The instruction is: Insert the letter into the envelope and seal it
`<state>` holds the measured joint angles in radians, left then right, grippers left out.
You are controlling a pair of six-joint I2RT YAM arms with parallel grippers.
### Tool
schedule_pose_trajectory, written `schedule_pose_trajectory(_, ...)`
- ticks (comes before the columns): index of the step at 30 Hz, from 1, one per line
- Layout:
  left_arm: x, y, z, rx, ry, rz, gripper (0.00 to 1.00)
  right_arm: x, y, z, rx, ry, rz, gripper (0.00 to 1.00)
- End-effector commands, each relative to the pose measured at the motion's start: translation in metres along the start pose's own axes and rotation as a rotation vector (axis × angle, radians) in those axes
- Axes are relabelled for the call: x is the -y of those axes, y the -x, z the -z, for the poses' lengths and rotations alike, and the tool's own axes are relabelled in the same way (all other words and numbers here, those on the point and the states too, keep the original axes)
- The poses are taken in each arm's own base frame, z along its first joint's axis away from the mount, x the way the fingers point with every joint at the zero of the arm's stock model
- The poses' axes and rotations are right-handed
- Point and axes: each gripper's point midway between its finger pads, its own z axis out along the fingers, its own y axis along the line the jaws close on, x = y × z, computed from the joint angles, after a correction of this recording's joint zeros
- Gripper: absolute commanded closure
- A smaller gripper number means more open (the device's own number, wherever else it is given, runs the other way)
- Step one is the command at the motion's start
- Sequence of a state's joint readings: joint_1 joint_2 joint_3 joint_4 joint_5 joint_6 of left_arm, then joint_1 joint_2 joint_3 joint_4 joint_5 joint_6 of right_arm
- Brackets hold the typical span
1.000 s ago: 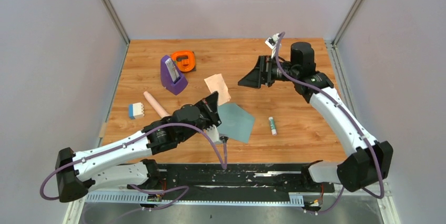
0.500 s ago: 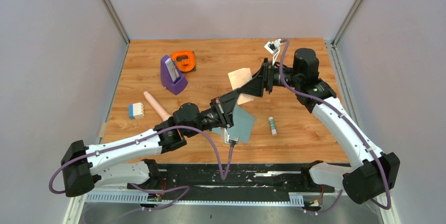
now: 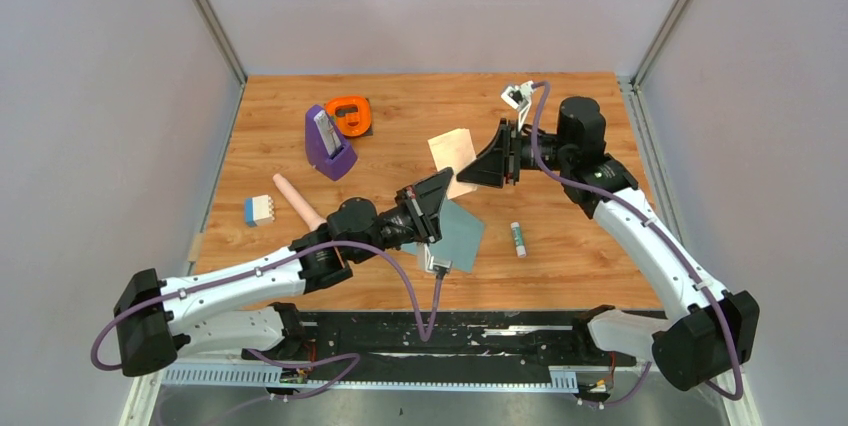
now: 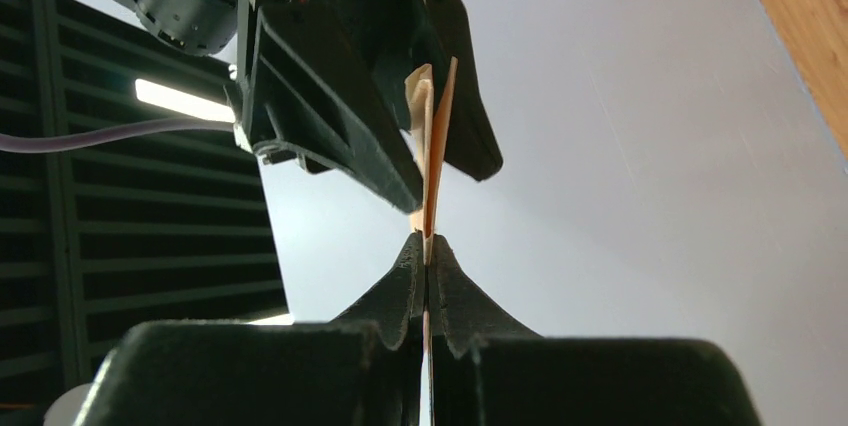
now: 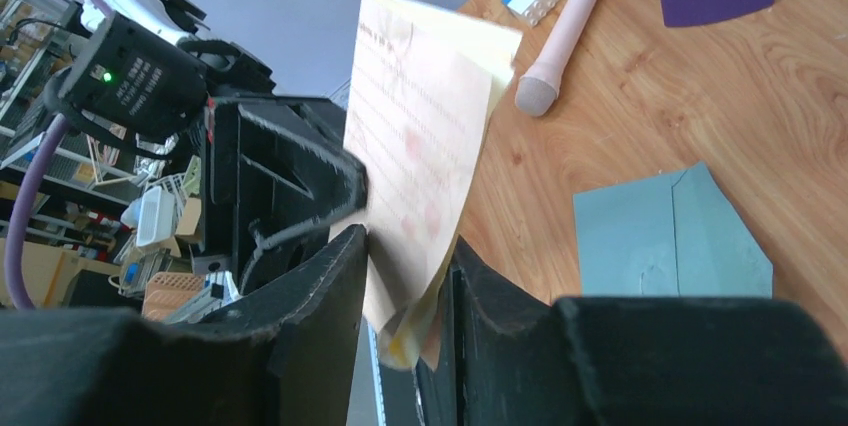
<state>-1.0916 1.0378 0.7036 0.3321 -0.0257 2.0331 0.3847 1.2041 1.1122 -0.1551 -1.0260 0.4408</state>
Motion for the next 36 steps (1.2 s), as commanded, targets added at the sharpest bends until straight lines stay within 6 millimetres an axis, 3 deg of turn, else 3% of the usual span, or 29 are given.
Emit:
schedule_pose_trajectory(1, -0.028, -0.018, 0.010, -0.072, 0.043, -0.159, 1.00, -0.005, -0.011, 0.009, -0.013, 0.036, 0.047, 0.70)
schedule_pose_trajectory(6, -0.026, -0.017, 0.014, -0.065, 0.029, -0.156, 1.00, 0.008, -0.014, 0.017, -0.006, -0.001, 0.014, 0.76)
schedule_pose_trajectory(10, -0.022, -0.016, 0.017, -0.057, 0.015, -0.152, 1.00, 0.020, -0.013, 0.025, 0.008, -0.027, -0.014, 0.96)
schedule_pose_trajectory(12, -0.021, -0.016, 0.018, -0.056, 0.013, -0.151, 1.00, 0.027, -0.015, 0.029, 0.012, -0.038, -0.033, 1.00)
schedule_pose_trajectory(20, -0.021, -0.019, 0.018, -0.069, 0.008, -0.137, 1.00, 0.042, -0.020, 0.045, 0.023, -0.061, -0.029, 1.00)
schedule_pose_trajectory(22, -0.022, -0.019, 0.020, -0.070, 0.011, -0.135, 1.00, 0.042, -0.022, 0.050, 0.015, -0.037, -0.034, 0.93)
schedule_pose_trajectory(26, -0.024, -0.016, 0.021, -0.054, 0.025, -0.137, 1.00, 0.037, -0.019, 0.052, 0.015, -0.026, -0.009, 0.50)
schedule_pose_trajectory(31, -0.023, -0.011, 0.019, -0.033, 0.031, -0.151, 1.00, 0.018, -0.002, 0.048, 0.027, 0.014, 0.044, 0.14)
schedule_pose_trajectory(34, -0.022, -0.009, 0.019, -0.025, 0.030, -0.155, 1.00, 0.008, 0.008, 0.042, 0.037, 0.036, 0.063, 0.10)
schedule_pose_trajectory(36, -0.022, -0.008, 0.019, -0.020, 0.031, -0.158, 1.00, 0.003, 0.014, 0.037, 0.048, 0.057, 0.060, 0.01)
